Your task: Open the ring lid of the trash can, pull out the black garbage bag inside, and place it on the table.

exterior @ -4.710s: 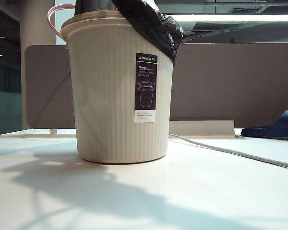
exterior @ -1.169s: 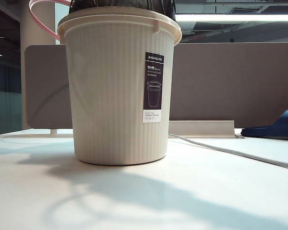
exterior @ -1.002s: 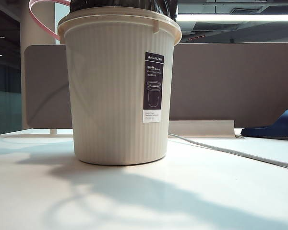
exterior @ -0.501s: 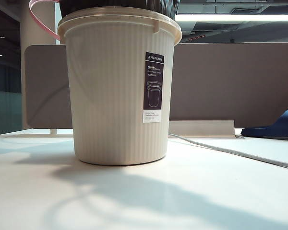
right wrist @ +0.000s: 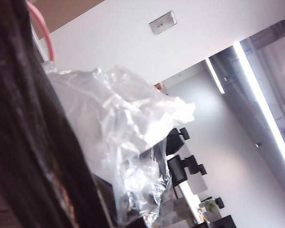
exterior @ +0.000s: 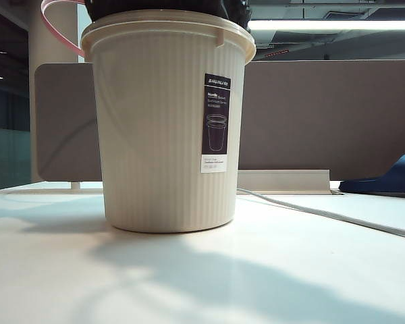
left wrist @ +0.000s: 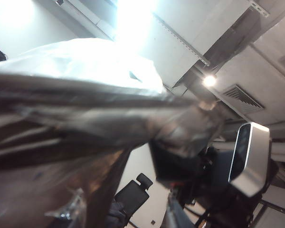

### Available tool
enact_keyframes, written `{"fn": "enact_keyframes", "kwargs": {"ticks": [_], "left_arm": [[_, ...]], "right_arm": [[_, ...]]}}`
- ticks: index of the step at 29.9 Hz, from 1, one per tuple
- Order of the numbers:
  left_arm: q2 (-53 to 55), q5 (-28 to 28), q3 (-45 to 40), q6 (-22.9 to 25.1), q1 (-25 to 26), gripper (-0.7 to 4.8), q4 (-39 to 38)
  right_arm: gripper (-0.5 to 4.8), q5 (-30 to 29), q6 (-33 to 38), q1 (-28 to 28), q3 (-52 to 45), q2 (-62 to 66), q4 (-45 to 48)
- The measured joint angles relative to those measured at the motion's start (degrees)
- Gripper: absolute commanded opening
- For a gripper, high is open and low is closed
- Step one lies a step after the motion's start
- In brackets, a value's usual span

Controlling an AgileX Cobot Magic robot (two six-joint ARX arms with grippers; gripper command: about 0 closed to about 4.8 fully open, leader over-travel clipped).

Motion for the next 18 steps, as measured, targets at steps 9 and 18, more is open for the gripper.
{"fn": "enact_keyframes", "kwargs": {"ticks": [9, 18], "left_arm": [[-0.1, 0.4, 0.0, 0.0, 0.0, 2.18, 1.0], [-1.2, 0.7, 0.0, 0.0, 0.0, 2.17, 1.8]], "right_arm": [[-0.04, 1.0, -1.0, 0.0, 5.4, 0.0, 0.3], [-0.04, 2.1, -3.0, -1.9, 11.2, -0.1, 0.7]]}}
